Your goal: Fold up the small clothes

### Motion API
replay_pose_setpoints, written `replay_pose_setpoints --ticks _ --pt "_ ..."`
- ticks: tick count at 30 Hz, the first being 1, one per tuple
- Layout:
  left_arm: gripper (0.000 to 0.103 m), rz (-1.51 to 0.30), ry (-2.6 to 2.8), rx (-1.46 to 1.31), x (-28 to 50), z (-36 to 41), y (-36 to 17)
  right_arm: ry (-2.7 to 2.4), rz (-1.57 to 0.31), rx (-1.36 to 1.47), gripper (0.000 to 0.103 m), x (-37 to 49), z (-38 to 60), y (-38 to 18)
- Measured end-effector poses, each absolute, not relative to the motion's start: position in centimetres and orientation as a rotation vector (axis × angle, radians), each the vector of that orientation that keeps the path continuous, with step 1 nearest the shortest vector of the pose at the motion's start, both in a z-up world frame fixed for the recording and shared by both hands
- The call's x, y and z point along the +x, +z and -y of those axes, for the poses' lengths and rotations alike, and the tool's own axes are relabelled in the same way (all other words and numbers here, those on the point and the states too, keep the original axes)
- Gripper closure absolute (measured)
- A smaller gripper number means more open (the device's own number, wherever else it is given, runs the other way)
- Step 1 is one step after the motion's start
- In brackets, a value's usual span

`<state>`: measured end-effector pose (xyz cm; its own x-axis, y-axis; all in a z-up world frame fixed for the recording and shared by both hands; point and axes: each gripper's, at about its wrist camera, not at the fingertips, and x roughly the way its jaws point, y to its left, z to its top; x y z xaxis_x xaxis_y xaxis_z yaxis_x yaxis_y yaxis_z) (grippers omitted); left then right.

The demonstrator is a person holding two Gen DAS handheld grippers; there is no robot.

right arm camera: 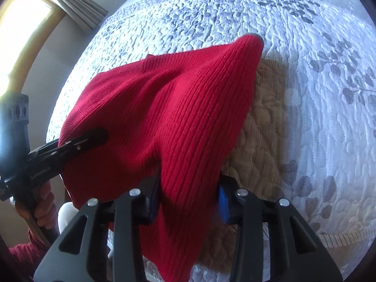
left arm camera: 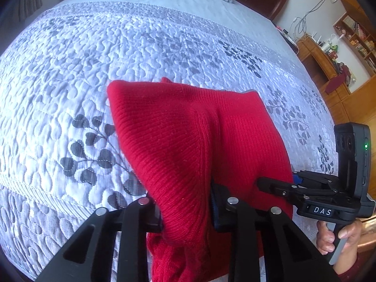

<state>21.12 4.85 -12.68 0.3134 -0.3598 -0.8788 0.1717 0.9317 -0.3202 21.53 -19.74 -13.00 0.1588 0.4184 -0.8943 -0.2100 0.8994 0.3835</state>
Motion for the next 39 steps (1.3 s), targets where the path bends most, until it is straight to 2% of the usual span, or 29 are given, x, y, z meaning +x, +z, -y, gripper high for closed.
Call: replay_pose_setpoints --ticks 6,17,25,29,33,36,38,39 --pt "0.076 -1.204 -0.401 -0.186 20.6 -1.9 -11.5 0.442 -1.318 0.198 0.066 21.0 22.3 -11.0" --pt "0.076 -1.163 -0.523 -0.130 19.6 7.9 -8.5 0.377 -1.256 0.181 0.067 19.3 31.1 -6.7" --pt "0.076 -1.099 -0.560 -0.134 22.1 16.6 -7.3 0.313 -1.189 0.169 0.067 22.7 39.7 -4.8" --pt "0.076 -1.100 -0.547 -0.140 23.9 19.7 -8.6 0.293 -1.184 0.190 0.067 25.0 43.5 -6.4" --pt "0.075 -1.195 -0.534 -0.158 25.1 21.3 -13.2 0.258 -1.272 0.288 0.067 26.2 47.3 -11.3" --pt "0.070 -1.263 -0.514 -0.163 25.0 21.2 -17.0 0.260 -1.298 0.362 0.064 25.0 48.8 -14.8" --pt "0.052 -1.244 -0.504 -0.155 24.6 20.6 -18.0 0.278 -1.270 0.426 0.058 23.9 49.7 -15.6" --pt "0.050 -1.236 -0.495 -0.169 24.5 20.3 -18.2 0.284 -1.267 0.441 0.055 23.7 49.9 -15.7"
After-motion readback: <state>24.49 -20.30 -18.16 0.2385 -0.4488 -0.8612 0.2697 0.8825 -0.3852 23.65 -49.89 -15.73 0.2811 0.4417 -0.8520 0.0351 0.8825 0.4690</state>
